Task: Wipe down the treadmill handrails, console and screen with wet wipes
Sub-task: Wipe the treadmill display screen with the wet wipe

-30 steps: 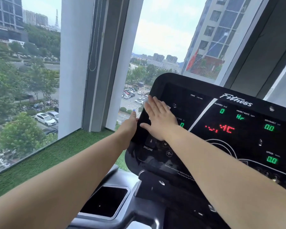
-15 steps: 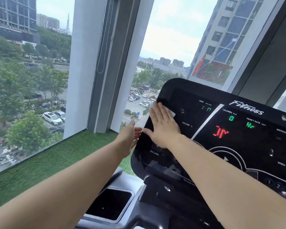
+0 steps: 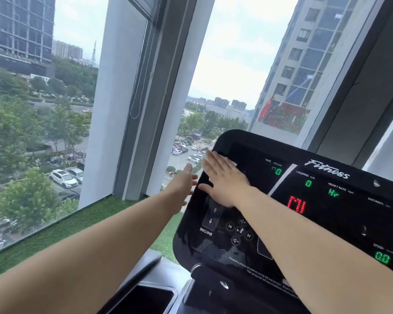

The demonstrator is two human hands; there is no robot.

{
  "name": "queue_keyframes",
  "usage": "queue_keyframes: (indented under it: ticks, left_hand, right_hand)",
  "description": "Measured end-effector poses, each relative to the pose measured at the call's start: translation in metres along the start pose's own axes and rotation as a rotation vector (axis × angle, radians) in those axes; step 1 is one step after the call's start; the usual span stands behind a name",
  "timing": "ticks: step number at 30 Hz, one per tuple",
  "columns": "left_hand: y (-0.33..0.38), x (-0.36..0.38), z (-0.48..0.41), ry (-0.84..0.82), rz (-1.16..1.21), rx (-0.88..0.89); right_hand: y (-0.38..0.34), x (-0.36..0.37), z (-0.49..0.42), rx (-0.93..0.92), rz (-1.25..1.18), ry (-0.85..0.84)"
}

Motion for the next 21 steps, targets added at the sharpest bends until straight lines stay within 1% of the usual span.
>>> queue_keyframes:
  ticks: [3, 5, 7, 10, 12, 15, 16, 19, 21]
  left_hand:
    - [0.014, 0.008, -0.003, 0.014, -0.026, 0.055]
    - [0.015, 0.012, -0.008, 0.018, -0.065, 0.067]
    - [0.013, 0.014, -0.012, 0.016, -0.089, 0.069]
    - [0.012, 0.015, -0.014, 0.015, -0.107, 0.06]
    - [0.012, 0.016, -0.016, 0.018, -0.106, 0.043]
    - [0.016, 0.02, -0.008, -0.007, -0.109, 0.018]
    - [0.017, 0.021, -0.008, -0.021, -0.105, 0.033]
    - [0.019, 0.021, -0.01, -0.013, -0.111, 0.061]
    - [0.017, 0.019, -0.014, 0.019, -0.132, 0.056]
  right_hand:
    - [0.021, -0.014, -0.005, 0.113, -0.054, 0.038]
    - [0.014, -0.012, -0.008, 0.151, -0.038, 0.024]
    - [0.008, -0.008, -0.011, 0.121, -0.014, 0.012]
    - [0.022, -0.016, -0.013, 0.058, -0.014, 0.018]
    - [0.033, -0.023, -0.018, 0.123, -0.049, 0.028]
    - [0.026, -0.022, -0.026, 0.223, -0.091, 0.044]
    - [0.022, -0.02, -0.028, 0.224, -0.087, 0.048]
    - [0.029, -0.024, -0.026, 0.138, -0.073, 0.038]
    - [0.042, -0.029, -0.024, 0.172, -0.101, 0.041]
Point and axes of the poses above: each hand's wrist, its own z-axis away from the middle knuckle, its own x-axis out of the palm, y = z × x, the point moved 5 cm from there along -z, towards the middle knuckle, and after that the axes turned 8 degrees about -x, right-handed, at the moved point
